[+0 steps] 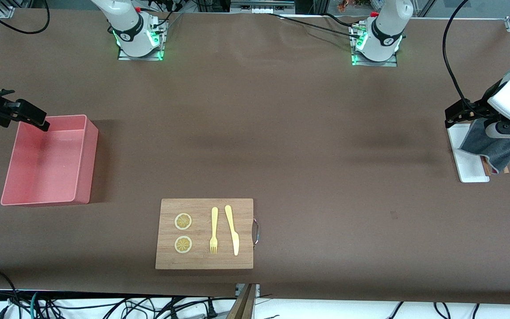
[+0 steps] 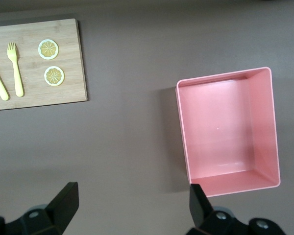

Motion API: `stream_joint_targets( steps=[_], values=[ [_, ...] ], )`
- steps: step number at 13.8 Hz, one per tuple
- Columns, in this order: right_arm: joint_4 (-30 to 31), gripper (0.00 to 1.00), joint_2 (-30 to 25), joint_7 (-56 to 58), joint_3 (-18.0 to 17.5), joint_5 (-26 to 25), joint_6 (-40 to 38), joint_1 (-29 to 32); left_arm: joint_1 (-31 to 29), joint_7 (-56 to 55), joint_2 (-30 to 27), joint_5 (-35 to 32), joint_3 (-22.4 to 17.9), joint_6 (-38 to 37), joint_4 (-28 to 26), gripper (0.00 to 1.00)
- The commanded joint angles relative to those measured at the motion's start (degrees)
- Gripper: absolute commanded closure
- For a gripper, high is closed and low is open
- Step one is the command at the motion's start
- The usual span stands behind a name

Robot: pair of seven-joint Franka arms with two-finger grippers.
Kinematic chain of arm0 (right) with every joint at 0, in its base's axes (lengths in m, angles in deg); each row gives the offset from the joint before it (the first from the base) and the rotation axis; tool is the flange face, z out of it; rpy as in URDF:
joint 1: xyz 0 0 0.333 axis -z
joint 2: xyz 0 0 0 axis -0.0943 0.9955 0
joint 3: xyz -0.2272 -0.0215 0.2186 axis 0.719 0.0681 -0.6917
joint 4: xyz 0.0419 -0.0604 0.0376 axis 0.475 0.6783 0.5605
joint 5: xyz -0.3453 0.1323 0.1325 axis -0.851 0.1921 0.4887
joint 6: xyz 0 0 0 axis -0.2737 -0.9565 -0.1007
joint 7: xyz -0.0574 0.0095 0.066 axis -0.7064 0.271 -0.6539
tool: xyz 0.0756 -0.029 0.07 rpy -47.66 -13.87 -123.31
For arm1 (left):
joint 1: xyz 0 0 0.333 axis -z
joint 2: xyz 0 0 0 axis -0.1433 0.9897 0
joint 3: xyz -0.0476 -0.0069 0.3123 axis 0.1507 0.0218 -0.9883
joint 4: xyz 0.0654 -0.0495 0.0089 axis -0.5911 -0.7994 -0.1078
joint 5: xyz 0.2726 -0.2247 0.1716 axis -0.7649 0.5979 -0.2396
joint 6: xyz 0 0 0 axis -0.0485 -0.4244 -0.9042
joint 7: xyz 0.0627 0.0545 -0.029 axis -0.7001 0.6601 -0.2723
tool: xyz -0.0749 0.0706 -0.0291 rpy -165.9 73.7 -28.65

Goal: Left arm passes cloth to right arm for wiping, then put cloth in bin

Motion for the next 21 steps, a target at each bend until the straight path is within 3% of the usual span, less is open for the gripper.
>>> stream_joint_targets(
  steps=[1, 15, 21],
  values=[
    [0.4, 0.00, -0.4, 1.1, -0.2, 0.9, 0.4, 0.3, -0.2, 0.0, 0.9, 0.7, 0.3, -1.2, 2.1, 0.00],
    [0.4, 0.00, -0.4, 1.1, -0.2, 0.8, 0.5, 0.3, -0.4, 0.5, 1.2, 0.7, 0.1, -1.2, 2.1, 0.00],
    [0.4, 0.00, -0.4, 1.1, -0.2, 0.9, 0.5, 0.2, -6.4, 4.0, 7.0, 0.6, 0.1, -0.7, 2.2, 0.00]
  ],
)
